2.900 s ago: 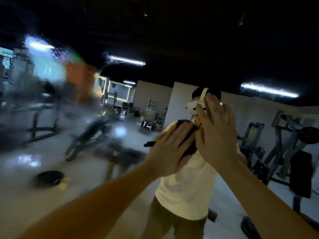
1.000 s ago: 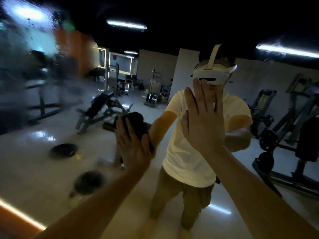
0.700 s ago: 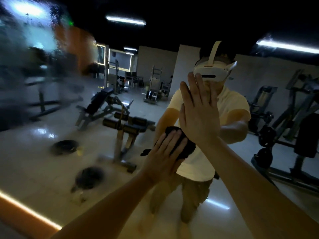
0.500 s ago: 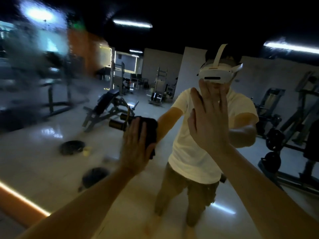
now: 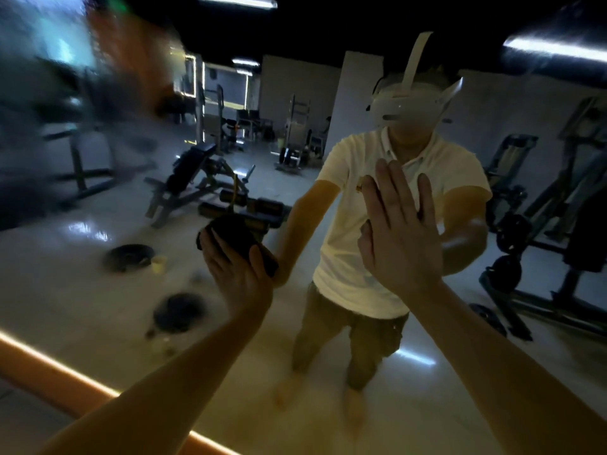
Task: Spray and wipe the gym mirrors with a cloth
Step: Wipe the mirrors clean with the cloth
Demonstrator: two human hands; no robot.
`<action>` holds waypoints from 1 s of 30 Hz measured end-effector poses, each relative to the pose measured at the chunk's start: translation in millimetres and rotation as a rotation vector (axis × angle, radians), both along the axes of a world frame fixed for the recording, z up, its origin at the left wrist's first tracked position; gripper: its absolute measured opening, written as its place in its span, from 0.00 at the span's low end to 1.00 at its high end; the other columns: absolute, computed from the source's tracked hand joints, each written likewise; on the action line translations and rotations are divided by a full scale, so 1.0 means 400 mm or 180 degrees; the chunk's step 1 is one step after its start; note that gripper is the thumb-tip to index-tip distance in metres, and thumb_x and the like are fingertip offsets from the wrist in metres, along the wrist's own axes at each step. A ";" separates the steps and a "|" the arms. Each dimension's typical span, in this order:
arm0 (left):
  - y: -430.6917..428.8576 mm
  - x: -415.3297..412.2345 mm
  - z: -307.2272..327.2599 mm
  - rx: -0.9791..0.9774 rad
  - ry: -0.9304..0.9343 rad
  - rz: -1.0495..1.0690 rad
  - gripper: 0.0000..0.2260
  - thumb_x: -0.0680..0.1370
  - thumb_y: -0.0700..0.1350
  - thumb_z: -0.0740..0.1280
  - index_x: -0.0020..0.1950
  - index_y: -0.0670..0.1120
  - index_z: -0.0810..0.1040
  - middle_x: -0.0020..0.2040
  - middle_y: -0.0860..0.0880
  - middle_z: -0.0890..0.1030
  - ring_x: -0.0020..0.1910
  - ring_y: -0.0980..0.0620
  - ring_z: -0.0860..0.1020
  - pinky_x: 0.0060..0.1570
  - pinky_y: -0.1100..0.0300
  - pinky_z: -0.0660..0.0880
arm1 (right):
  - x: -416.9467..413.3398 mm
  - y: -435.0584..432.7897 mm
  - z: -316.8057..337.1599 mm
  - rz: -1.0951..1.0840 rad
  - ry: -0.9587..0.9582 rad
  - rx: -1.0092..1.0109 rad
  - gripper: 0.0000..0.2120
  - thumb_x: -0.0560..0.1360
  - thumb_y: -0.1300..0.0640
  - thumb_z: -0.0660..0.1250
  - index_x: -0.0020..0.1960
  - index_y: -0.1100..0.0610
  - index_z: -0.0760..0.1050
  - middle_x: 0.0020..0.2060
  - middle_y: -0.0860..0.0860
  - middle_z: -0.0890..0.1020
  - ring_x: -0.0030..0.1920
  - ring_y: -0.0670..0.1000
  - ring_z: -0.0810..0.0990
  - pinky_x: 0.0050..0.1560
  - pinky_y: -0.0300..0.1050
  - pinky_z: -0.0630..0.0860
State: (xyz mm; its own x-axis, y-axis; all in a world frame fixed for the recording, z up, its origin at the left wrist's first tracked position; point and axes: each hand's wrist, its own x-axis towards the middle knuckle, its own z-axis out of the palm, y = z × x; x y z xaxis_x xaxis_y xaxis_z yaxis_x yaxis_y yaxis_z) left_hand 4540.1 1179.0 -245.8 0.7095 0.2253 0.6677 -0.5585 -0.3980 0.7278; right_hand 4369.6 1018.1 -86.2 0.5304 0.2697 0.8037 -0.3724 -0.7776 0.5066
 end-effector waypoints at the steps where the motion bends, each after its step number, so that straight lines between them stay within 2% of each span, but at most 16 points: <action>1: -0.027 -0.034 -0.019 0.0067 0.0031 -0.0079 0.34 0.87 0.57 0.52 0.84 0.35 0.50 0.83 0.31 0.52 0.82 0.31 0.55 0.79 0.37 0.58 | 0.001 -0.002 -0.002 0.0007 -0.0018 -0.0001 0.29 0.83 0.54 0.53 0.82 0.63 0.58 0.82 0.62 0.57 0.82 0.61 0.55 0.80 0.67 0.50; 4: -0.112 -0.157 -0.052 0.0240 -0.0027 -0.0418 0.34 0.87 0.60 0.50 0.85 0.41 0.43 0.85 0.37 0.45 0.84 0.37 0.46 0.81 0.36 0.52 | 0.007 -0.004 -0.003 0.0097 -0.0075 -0.0020 0.29 0.83 0.54 0.56 0.81 0.64 0.59 0.81 0.62 0.59 0.82 0.62 0.57 0.80 0.66 0.51; 7: -0.167 -0.254 -0.083 0.0861 -0.0748 -0.0734 0.34 0.86 0.59 0.53 0.85 0.42 0.45 0.84 0.37 0.48 0.85 0.41 0.41 0.83 0.44 0.43 | 0.005 -0.007 -0.001 0.0160 -0.0033 0.0027 0.28 0.83 0.54 0.55 0.81 0.64 0.59 0.81 0.62 0.59 0.82 0.62 0.57 0.81 0.66 0.50; 10: -0.139 -0.227 -0.117 0.1818 -0.1659 -0.0779 0.35 0.85 0.56 0.58 0.86 0.43 0.46 0.84 0.38 0.48 0.85 0.41 0.43 0.83 0.44 0.45 | 0.003 -0.006 -0.002 0.0205 0.0018 0.0029 0.28 0.84 0.54 0.52 0.82 0.63 0.58 0.81 0.62 0.58 0.82 0.62 0.55 0.81 0.66 0.48; 12: -0.082 -0.165 -0.116 0.2172 -0.1861 -0.0689 0.37 0.85 0.58 0.59 0.86 0.44 0.44 0.84 0.38 0.48 0.85 0.41 0.43 0.83 0.43 0.47 | 0.004 -0.006 -0.001 0.0195 0.0009 0.0011 0.28 0.85 0.54 0.50 0.81 0.64 0.58 0.81 0.62 0.58 0.82 0.62 0.55 0.81 0.65 0.47; 14: -0.019 -0.106 -0.106 0.1985 -0.1438 -0.0515 0.39 0.84 0.61 0.60 0.86 0.44 0.44 0.84 0.35 0.49 0.85 0.40 0.44 0.83 0.44 0.46 | 0.004 -0.006 -0.002 0.0212 -0.0033 0.0009 0.27 0.85 0.54 0.49 0.81 0.64 0.58 0.81 0.62 0.58 0.82 0.62 0.55 0.81 0.66 0.48; 16: 0.026 -0.068 -0.092 0.1381 -0.0572 -0.0253 0.39 0.85 0.63 0.55 0.85 0.41 0.45 0.84 0.33 0.50 0.84 0.37 0.47 0.83 0.44 0.47 | 0.005 -0.005 -0.004 0.0255 -0.0066 0.0024 0.27 0.85 0.54 0.49 0.81 0.64 0.58 0.81 0.62 0.58 0.82 0.63 0.55 0.81 0.66 0.49; 18: 0.044 -0.053 -0.080 0.0724 0.0407 -0.0088 0.38 0.85 0.64 0.50 0.85 0.39 0.46 0.84 0.34 0.50 0.83 0.35 0.52 0.82 0.39 0.50 | 0.004 -0.003 -0.005 0.0271 -0.0079 0.0033 0.27 0.86 0.54 0.49 0.81 0.64 0.58 0.81 0.62 0.58 0.82 0.62 0.55 0.81 0.66 0.50; 20: 0.035 -0.058 -0.078 0.0381 0.0934 -0.0066 0.39 0.85 0.66 0.46 0.85 0.38 0.46 0.84 0.35 0.50 0.83 0.36 0.53 0.82 0.39 0.49 | 0.003 -0.002 -0.004 0.0244 -0.0095 0.0014 0.27 0.86 0.54 0.50 0.82 0.64 0.58 0.81 0.62 0.58 0.82 0.62 0.55 0.81 0.66 0.51; 22: 0.008 -0.094 -0.087 0.0328 0.0974 -0.0116 0.40 0.85 0.66 0.44 0.85 0.37 0.46 0.84 0.35 0.50 0.83 0.36 0.52 0.82 0.40 0.50 | 0.005 -0.003 -0.004 0.0239 -0.0065 -0.0004 0.27 0.86 0.53 0.49 0.82 0.64 0.56 0.81 0.62 0.57 0.82 0.62 0.54 0.81 0.66 0.51; 26: -0.072 -0.219 -0.127 0.0409 0.0669 -0.0412 0.38 0.85 0.65 0.47 0.85 0.40 0.43 0.85 0.38 0.45 0.84 0.38 0.48 0.81 0.38 0.55 | -0.001 -0.005 -0.007 0.0216 -0.0004 -0.0013 0.29 0.85 0.54 0.53 0.83 0.63 0.54 0.82 0.62 0.55 0.83 0.62 0.52 0.81 0.65 0.47; 30: -0.179 -0.353 -0.149 0.0594 0.0289 -0.0736 0.37 0.86 0.62 0.51 0.86 0.46 0.38 0.85 0.42 0.38 0.85 0.41 0.42 0.81 0.38 0.51 | 0.016 -0.008 -0.008 0.0256 -0.0086 -0.0028 0.29 0.84 0.55 0.52 0.82 0.64 0.53 0.82 0.62 0.55 0.83 0.62 0.50 0.81 0.63 0.43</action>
